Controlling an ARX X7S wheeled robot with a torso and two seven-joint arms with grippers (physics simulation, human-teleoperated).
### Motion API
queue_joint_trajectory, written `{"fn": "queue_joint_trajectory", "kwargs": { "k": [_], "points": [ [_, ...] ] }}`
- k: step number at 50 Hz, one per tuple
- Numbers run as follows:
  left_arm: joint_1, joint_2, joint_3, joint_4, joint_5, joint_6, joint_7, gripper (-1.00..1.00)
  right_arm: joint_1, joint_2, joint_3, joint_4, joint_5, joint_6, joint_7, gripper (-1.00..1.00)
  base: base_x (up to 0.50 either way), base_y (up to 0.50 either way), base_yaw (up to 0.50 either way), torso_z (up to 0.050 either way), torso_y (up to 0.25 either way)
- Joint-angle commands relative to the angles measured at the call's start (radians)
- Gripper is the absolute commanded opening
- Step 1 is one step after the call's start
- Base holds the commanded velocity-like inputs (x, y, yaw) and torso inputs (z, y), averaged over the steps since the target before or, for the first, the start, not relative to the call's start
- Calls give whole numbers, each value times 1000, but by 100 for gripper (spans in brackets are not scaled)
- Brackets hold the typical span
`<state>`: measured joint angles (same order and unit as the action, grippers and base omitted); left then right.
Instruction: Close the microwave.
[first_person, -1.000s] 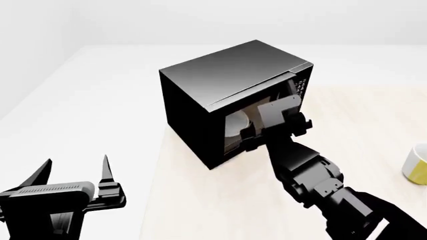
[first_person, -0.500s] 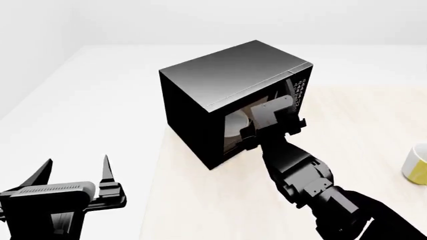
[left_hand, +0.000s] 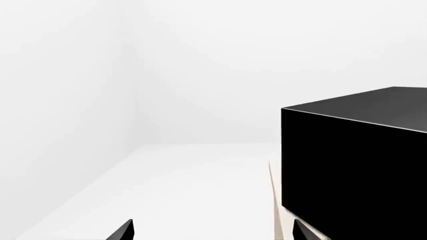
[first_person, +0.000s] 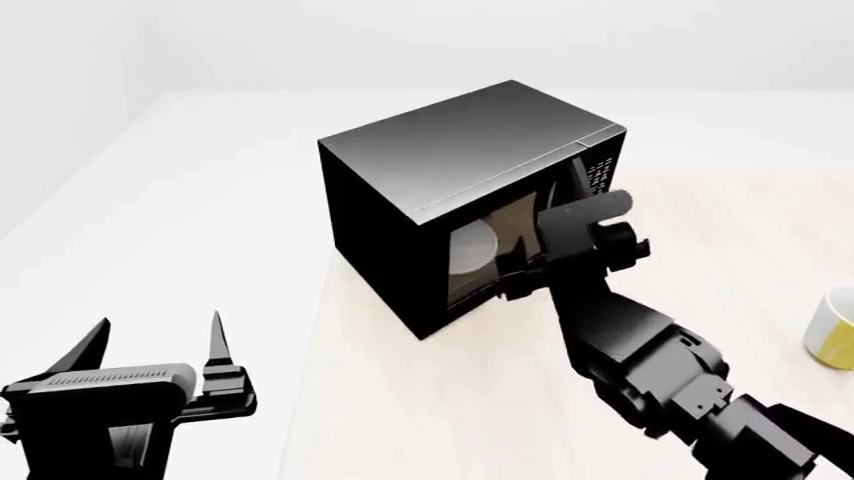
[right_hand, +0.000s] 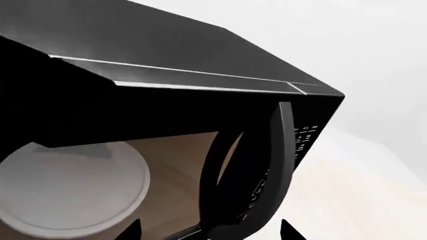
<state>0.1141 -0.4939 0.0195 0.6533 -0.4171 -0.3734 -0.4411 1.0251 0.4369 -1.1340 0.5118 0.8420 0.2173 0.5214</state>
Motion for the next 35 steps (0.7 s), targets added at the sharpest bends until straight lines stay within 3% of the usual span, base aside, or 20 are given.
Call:
{"fn": "queue_joint_trajectory", "kwargs": {
  "k": [1, 19, 35],
  "points": [
    [0, -1, 3, -2, 0, 2, -1, 100, -49, 131, 24, -272, 44, 33, 97, 100, 0, 0, 0, 0, 0],
    [4, -5, 3, 7, -2, 2, -7, 100, -135, 329, 69, -664, 86, 2, 255, 100, 0, 0, 0, 0, 0],
    [4, -8, 5, 13, -4, -1, -11, 100, -206, 438, 89, -853, 63, -58, 346, 100, 0, 0, 0, 0, 0]
  ]
}}
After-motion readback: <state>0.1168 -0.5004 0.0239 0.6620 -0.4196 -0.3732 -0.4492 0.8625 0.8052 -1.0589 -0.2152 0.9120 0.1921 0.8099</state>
